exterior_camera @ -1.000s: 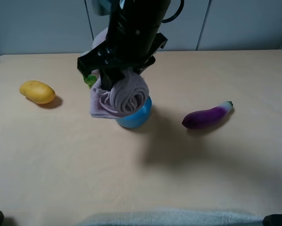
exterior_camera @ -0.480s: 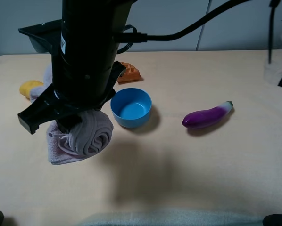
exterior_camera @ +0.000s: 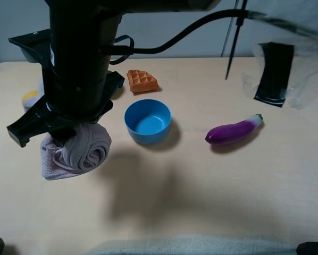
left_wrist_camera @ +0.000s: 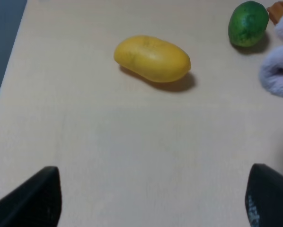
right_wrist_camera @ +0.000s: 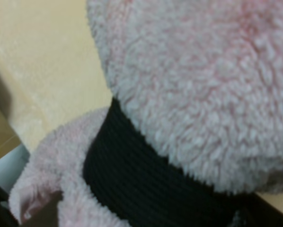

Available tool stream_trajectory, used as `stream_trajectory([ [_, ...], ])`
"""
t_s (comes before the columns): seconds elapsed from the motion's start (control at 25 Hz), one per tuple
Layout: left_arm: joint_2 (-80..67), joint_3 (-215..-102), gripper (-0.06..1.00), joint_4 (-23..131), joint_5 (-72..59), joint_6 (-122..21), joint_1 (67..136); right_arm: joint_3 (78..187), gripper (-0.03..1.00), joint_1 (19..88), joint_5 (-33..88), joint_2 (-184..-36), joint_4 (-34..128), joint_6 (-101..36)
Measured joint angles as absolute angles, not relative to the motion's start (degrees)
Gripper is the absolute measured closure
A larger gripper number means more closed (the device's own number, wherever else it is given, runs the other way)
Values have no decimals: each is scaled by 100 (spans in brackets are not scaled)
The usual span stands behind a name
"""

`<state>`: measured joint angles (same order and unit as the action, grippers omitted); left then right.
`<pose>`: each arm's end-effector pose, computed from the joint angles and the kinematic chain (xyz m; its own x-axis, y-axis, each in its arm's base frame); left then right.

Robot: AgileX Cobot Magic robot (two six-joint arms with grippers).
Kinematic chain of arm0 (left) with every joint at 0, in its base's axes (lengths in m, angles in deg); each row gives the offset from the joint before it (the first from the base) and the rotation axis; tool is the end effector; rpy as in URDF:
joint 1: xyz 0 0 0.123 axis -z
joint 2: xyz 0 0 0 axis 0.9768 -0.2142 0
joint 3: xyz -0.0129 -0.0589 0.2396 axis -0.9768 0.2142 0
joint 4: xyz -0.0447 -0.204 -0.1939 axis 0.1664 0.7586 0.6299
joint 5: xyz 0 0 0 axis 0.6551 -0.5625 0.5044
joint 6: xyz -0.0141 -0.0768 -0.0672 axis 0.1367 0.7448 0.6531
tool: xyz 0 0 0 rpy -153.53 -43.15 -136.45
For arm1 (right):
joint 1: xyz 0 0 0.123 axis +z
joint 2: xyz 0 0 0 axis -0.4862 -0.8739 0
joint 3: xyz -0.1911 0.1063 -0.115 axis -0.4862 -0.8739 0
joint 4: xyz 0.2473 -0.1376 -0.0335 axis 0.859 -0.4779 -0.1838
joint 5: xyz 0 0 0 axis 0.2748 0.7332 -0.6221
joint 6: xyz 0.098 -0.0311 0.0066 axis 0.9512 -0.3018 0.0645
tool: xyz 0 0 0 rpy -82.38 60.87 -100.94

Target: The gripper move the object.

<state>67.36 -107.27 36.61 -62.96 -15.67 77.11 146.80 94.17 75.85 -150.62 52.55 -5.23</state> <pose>0.0733 0.0067 0.2864 -0.4541 0.0174 -0.8908 -0.0520 0.9976 0.0460 0.1701 0.4136 0.1825 -0.5756 -0.7691 -0.2778 -0.8166 0.5228 0.2447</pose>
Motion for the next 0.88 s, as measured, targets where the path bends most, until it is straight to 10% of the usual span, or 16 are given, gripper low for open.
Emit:
stream_trajectory([
  [0.88,6736,-10727,10,3661,-6291,-1567,7711,14987,59,9417,7474,-16135,5128,-1435],
])
